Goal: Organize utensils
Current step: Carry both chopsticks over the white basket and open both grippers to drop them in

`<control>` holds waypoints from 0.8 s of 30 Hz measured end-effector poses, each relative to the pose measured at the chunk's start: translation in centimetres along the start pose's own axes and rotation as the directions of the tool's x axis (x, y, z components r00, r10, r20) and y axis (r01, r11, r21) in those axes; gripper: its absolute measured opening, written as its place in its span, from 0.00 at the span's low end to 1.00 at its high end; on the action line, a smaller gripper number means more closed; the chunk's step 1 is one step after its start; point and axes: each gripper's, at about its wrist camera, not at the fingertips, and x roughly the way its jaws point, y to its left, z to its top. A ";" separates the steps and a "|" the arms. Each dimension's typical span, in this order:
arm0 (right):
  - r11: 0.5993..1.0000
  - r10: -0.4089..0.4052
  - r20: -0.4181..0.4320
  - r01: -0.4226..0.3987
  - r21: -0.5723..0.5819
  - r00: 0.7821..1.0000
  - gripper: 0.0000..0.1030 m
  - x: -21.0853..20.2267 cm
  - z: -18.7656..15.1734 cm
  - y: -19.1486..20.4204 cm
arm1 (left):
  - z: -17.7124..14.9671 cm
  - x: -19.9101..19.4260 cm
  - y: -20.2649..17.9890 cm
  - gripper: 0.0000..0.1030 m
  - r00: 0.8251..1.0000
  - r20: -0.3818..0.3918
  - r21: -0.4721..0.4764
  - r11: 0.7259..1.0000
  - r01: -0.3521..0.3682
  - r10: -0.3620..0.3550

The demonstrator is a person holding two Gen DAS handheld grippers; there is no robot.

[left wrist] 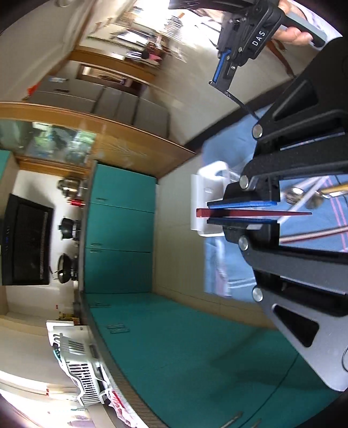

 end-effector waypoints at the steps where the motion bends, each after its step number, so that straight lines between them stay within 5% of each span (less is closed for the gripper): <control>1: 1.000 0.008 0.017 -0.008 0.005 1.000 0.07 -0.3 0.9 -0.1 | 1.5 -0.3 0.3 0.06 1.000 0.024 -0.022 1.000 0.009 -0.008; 7: 0.998 -0.001 0.157 -0.009 0.058 0.988 0.07 -0.5 8.6 -0.2 | 7.9 0.4 0.2 0.06 0.983 0.146 -0.072 0.992 -0.104 0.114; 9: 0.997 -0.052 0.191 0.041 0.065 0.980 0.07 0.5 10.3 0.0 | 8.9 1.9 0.1 0.06 0.981 0.130 -0.091 0.987 -0.135 0.146; 11: 0.994 -0.107 0.197 0.100 0.045 0.975 0.07 2.2 11.4 0.4 | 9.5 4.1 0.4 0.06 0.988 0.111 -0.122 0.988 -0.091 0.105; 18: 0.990 -0.121 0.090 0.114 0.081 0.989 0.07 8.7 9.9 -0.9 | 10.2 6.2 1.7 0.06 0.991 0.118 -0.192 0.981 -0.034 0.058; 24: 0.991 -0.121 0.055 0.117 0.065 0.991 0.07 10.9 8.1 -1.0 | 11.0 4.2 2.8 0.06 0.977 0.201 -0.238 0.971 -0.027 0.076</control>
